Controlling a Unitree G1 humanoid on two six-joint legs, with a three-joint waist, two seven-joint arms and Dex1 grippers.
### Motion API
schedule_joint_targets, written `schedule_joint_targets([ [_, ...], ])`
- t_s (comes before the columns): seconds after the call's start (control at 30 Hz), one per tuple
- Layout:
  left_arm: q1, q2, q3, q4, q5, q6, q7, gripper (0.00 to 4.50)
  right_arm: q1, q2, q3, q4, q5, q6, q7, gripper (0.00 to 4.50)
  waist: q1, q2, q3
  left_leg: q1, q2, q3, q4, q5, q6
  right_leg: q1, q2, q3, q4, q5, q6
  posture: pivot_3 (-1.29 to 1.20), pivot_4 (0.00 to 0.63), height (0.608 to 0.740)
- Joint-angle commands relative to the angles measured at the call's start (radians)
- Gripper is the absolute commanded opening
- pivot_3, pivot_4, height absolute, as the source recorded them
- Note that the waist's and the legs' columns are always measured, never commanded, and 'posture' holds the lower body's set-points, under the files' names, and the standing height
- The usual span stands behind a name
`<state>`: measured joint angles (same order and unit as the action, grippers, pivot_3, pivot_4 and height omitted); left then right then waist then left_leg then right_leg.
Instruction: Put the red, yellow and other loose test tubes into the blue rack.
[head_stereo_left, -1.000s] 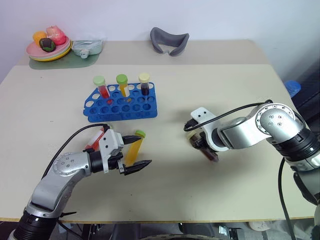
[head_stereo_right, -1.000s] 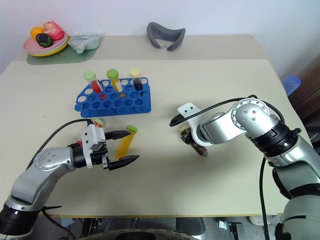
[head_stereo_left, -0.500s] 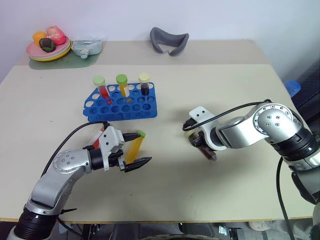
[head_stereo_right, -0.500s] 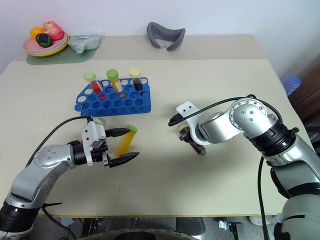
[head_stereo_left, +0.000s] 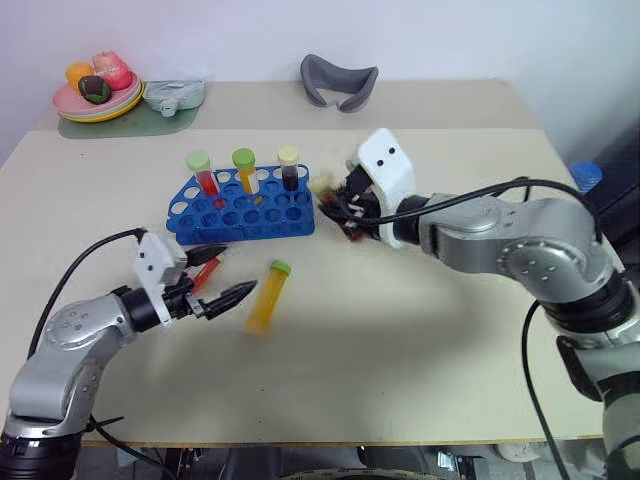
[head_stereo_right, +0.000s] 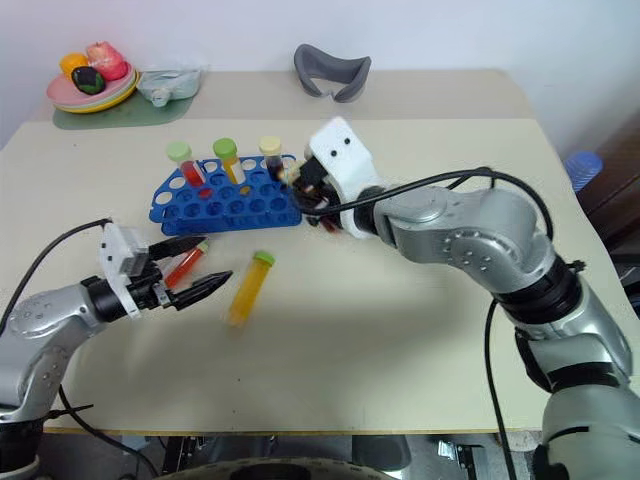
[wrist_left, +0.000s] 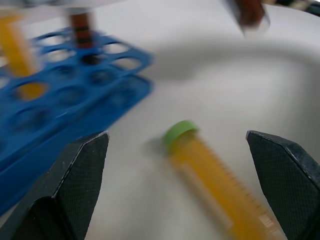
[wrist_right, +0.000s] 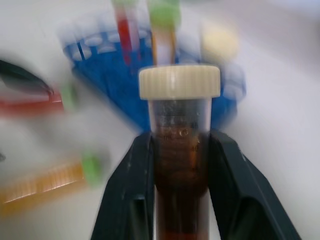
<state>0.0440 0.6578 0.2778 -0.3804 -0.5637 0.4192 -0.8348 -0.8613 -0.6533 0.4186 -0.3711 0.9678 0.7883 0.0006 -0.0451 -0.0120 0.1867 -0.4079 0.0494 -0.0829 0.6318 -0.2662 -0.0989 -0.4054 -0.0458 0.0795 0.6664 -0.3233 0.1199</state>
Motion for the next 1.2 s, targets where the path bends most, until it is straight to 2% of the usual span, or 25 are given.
schedule_joint_targets([
  [0.03,-0.021,-0.077,0.083,0.027,-0.037,-0.078,0.066,4.5,0.019,0.182,-0.067,0.14,-0.156,-0.239,0.112,0.84,-0.002,0.0,0.0,0.0,0.0,0.0,0.0,0.0,0.0,0.0,0.0,0.0,0.0,0.0,0.0,0.0,0.15,0.74],
  [0.2,-0.056,-0.19,0.119,0.069,-0.025,-0.168,0.149,4.5,0.04,0.385,-0.035,0.362,-0.441,-0.512,0.197,0.84,0.001,-0.001,0.0,0.0,0.0,0.0,0.001,0.001,-0.002,0.0,0.0,0.0,0.003,0.0,0.0,0.0,0.15,0.74],
  [0.4,-0.041,-0.215,0.087,0.057,-0.008,-0.197,0.172,4.5,0.086,0.527,-0.051,0.518,-0.621,-0.691,0.255,0.84,-0.004,0.0,0.0,0.001,0.0,0.0,0.001,0.003,-0.006,-0.001,0.0,0.0,0.004,0.0,0.0,0.0,0.15,0.74],
  [0.67,-0.032,-0.269,0.048,0.033,0.009,-0.217,0.231,4.5,0.101,0.647,-0.107,0.713,-0.736,-0.84,0.301,0.84,-0.025,0.0,0.0,0.002,0.0,0.0,0.001,0.003,-0.006,-0.001,0.0,0.0,0.007,0.0,0.0,0.0,0.15,0.74],
  [0.87,0.0,-0.276,0.029,0.005,-0.021,-0.205,0.212,4.5,0.078,0.691,-0.154,0.831,-0.797,-0.907,0.309,0.84,-0.028,0.0,0.0,0.004,0.0,0.0,0.0,0.003,-0.006,-0.001,0.0,0.001,0.01,0.0,0.0,0.0,0.15,0.74],
  [1.2,0.013,-0.275,0.004,0.003,-0.024,-0.201,0.22,4.5,0.065,0.751,-0.204,0.918,-0.828,-0.947,0.359,0.84,-0.028,0.0,0.0,0.007,0.0,0.0,0.001,0.004,-0.007,0.001,0.0,0.001,0.014,0.0,0.0,0.0,0.15,0.74],
])
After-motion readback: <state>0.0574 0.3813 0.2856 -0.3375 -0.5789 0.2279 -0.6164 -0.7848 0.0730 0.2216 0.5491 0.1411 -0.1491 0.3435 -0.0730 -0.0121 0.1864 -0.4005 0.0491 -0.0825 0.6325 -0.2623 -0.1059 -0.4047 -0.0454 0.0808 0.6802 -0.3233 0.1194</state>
